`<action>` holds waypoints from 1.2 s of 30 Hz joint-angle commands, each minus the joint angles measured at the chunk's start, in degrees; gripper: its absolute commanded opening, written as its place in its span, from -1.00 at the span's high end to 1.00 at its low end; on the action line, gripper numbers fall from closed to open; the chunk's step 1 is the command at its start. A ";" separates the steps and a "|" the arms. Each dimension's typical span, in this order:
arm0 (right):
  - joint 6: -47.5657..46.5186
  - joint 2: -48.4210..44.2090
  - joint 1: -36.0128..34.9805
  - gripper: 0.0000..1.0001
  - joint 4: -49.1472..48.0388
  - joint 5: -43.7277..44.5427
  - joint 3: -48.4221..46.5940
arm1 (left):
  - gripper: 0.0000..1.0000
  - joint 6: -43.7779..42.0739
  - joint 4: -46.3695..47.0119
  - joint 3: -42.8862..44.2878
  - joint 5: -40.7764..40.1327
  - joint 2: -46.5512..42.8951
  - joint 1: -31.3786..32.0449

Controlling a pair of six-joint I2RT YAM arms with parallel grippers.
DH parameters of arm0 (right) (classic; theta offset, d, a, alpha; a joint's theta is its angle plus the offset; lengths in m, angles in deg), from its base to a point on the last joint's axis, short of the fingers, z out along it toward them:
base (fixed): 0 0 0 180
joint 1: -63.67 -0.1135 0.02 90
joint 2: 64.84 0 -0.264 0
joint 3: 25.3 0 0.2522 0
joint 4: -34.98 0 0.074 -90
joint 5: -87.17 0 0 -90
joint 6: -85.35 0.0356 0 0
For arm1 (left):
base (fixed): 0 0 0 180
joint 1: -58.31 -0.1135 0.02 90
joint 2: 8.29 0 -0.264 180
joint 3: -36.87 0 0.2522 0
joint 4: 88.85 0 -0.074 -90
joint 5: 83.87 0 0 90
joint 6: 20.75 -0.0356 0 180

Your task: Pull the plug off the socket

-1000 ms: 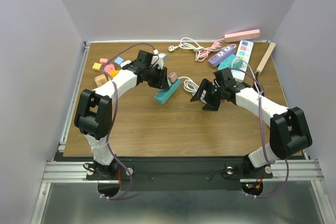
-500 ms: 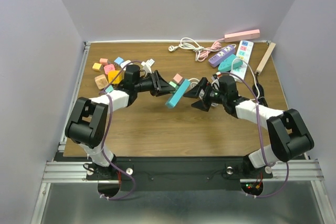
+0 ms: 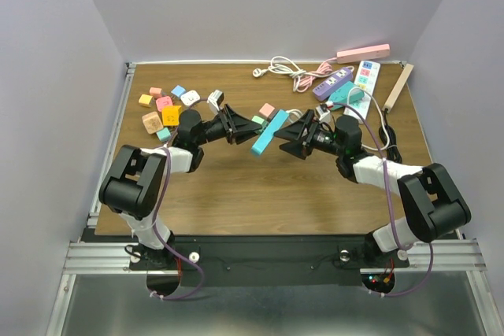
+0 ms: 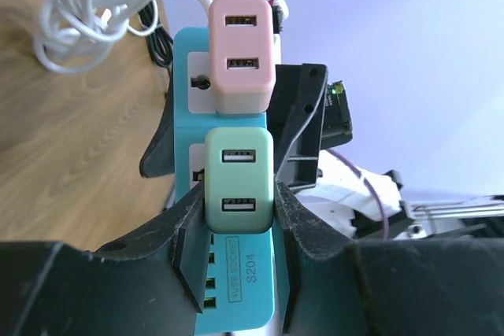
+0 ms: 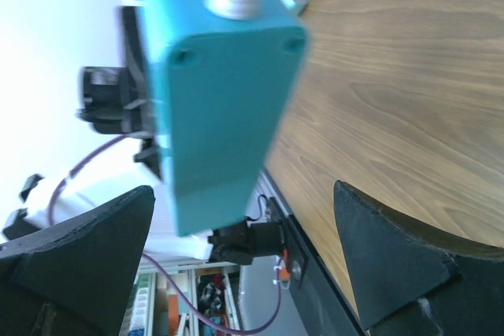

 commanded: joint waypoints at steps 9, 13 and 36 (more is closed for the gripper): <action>1.99 -0.50 -0.39 -1.00 -8.79 -2.19 -1.27 | 1.00 10.42 24.02 -0.57 -0.63 0.95 0.36; 1.81 0.65 -0.48 -1.00 -8.79 -2.90 -2.67 | 1.00 11.39 24.82 -0.04 -1.07 0.78 0.36; 7.96 8.83 -4.26 -0.14 -12.74 -4.13 -6.21 | 1.00 16.04 35.70 -5.75 -4.42 2.44 1.25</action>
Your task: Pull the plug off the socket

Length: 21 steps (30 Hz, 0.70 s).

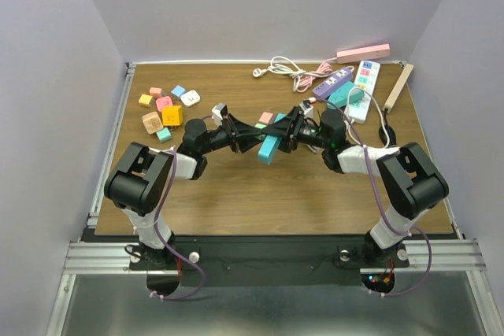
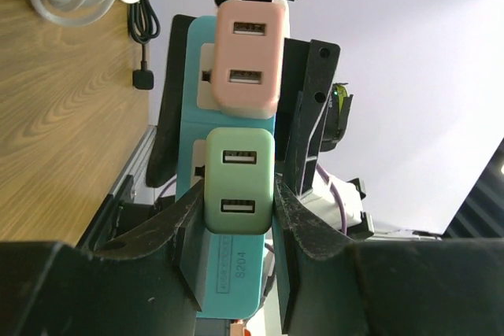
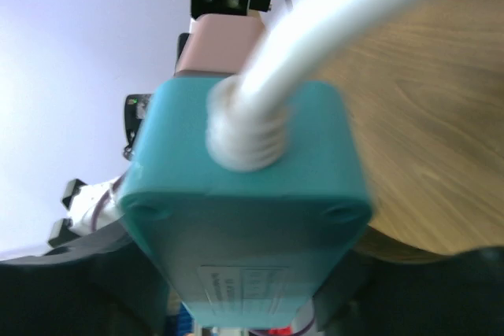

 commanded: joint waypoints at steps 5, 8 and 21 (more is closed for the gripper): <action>-0.38 -5.32 -0.48 0.43 -4.33 -1.03 4.96 | 1.00 1.23 30.87 -2.81 0.55 -0.68 -4.04; -0.38 -6.29 -0.39 0.68 -4.24 -1.38 5.85 | 1.00 0.79 30.51 -2.99 1.16 -0.77 -5.36; 0.06 -9.37 2.07 0.99 -4.24 -3.31 6.38 | 1.00 -8.24 18.26 -5.36 6.52 -4.18 -18.44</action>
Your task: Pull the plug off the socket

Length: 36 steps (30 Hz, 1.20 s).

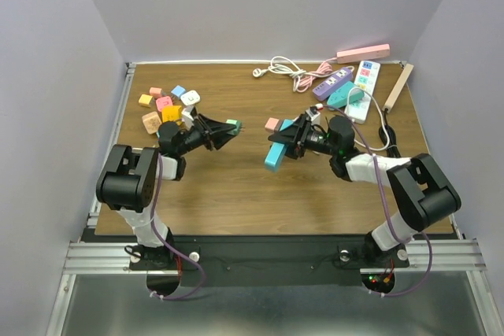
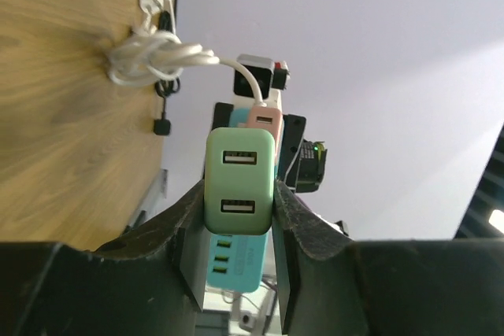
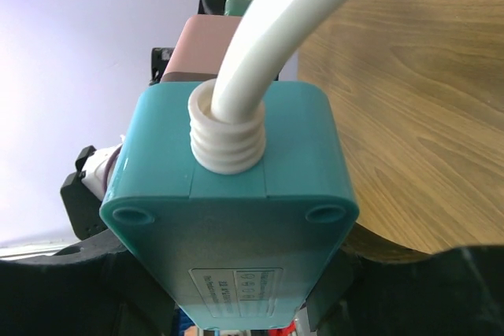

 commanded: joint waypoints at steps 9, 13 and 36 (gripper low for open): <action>-6.32 -3.38 0.91 0.99 2.23 -8.19 -3.85 | 1.00 -64.51 -67.92 24.69 -16.07 -8.92 -21.54; -13.87 -3.38 0.82 0.99 13.47 -9.77 -7.88 | 1.00 -66.71 -73.04 29.28 -19.15 -2.69 -23.93; -30.06 5.40 -0.14 0.99 31.71 -20.76 -21.52 | -0.97 -58.65 -62.99 18.06 -4.59 -16.73 -16.91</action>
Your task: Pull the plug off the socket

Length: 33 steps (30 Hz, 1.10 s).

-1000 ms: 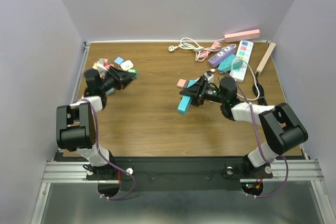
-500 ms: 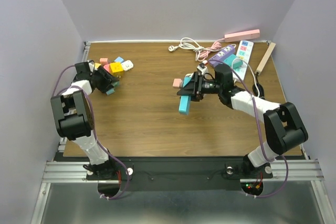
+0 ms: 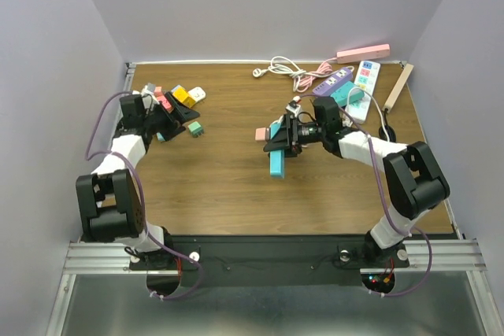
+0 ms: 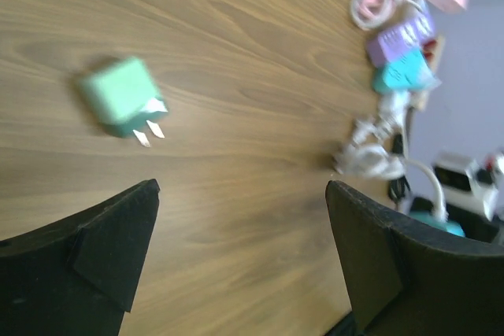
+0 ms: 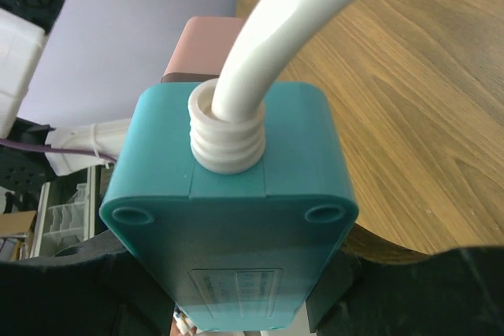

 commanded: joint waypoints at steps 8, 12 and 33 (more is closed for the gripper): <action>7.38 2.82 -2.55 0.99 -16.57 -8.37 -3.72 | -0.97 26.04 38.17 -11.83 15.59 -5.91 16.85; 8.79 3.26 -3.35 0.99 -18.59 -9.33 -4.51 | -0.97 40.50 60.60 -15.87 17.61 -2.84 18.08; 14.15 6.95 -6.25 0.99 -24.13 -9.86 -11.02 | -0.54 69.46 107.08 -18.43 19.90 11.76 21.51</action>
